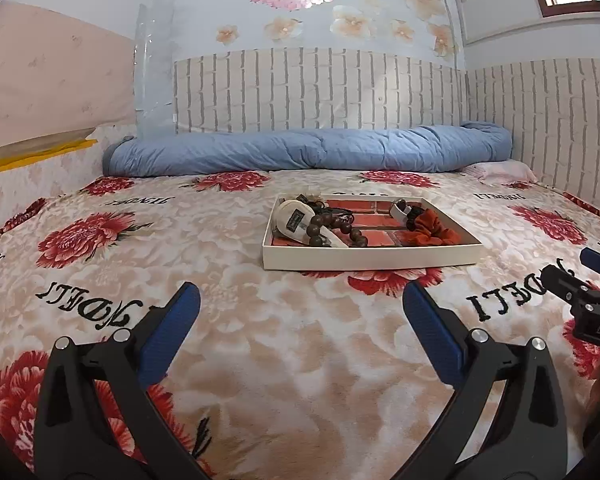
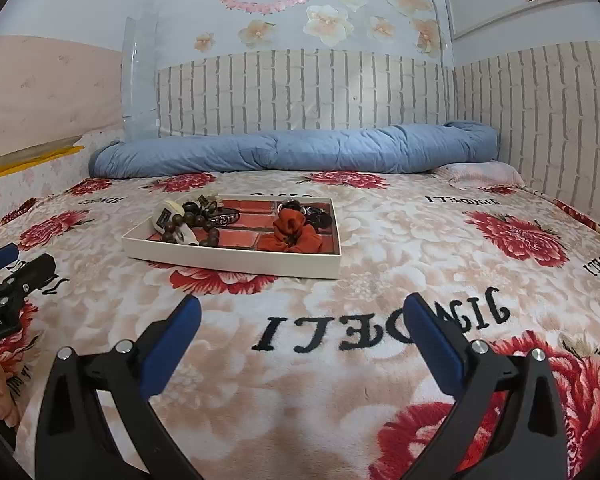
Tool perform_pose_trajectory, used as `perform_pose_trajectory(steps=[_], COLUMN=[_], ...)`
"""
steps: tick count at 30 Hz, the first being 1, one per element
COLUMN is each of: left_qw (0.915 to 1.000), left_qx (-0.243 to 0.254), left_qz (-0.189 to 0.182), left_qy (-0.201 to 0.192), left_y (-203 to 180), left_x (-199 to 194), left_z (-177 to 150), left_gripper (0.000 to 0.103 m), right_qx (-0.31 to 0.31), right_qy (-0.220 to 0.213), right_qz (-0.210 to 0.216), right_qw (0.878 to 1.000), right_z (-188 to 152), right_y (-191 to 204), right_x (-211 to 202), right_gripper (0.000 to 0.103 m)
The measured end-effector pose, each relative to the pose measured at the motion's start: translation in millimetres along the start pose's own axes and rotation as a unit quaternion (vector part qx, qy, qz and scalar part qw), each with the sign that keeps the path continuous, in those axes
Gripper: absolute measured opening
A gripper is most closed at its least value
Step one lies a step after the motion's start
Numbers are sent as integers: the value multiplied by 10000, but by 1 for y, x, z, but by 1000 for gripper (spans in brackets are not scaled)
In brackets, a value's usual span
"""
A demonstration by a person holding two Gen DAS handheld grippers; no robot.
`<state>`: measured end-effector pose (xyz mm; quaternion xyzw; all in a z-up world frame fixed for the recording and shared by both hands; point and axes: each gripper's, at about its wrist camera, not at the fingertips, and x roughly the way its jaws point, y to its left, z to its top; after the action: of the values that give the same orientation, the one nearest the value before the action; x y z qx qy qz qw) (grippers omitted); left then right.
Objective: Organize jewelry
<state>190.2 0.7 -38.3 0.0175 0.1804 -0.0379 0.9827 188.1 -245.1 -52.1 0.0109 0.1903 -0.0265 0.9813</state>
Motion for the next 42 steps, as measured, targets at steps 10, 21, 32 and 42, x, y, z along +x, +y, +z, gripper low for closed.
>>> perform_pose_trajectory(steps=[10,21,32,42], left_qw=[9999,10000,10000,10000], left_qx=[-9,3,-7,-18], left_qz=[98,80,67,64], left_qy=[20,-17,-28,-3], left_y=[1,2,3,3], left_x=[0,-1,-2,-2], left_z=[-1,-1,0,0], left_gripper=[98,98,98,98], right_qx=[-19,-21,-24,-29], right_qy=[-14,-15,-9,-16], right_qz=[-7,-10,-11,-9], right_qw=[10000,10000,10000,10000], right_z=[0,0,0,0], right_y=[1,1,0,1], right_x=[0,0,0,0], right_gripper=[99,99,99,99])
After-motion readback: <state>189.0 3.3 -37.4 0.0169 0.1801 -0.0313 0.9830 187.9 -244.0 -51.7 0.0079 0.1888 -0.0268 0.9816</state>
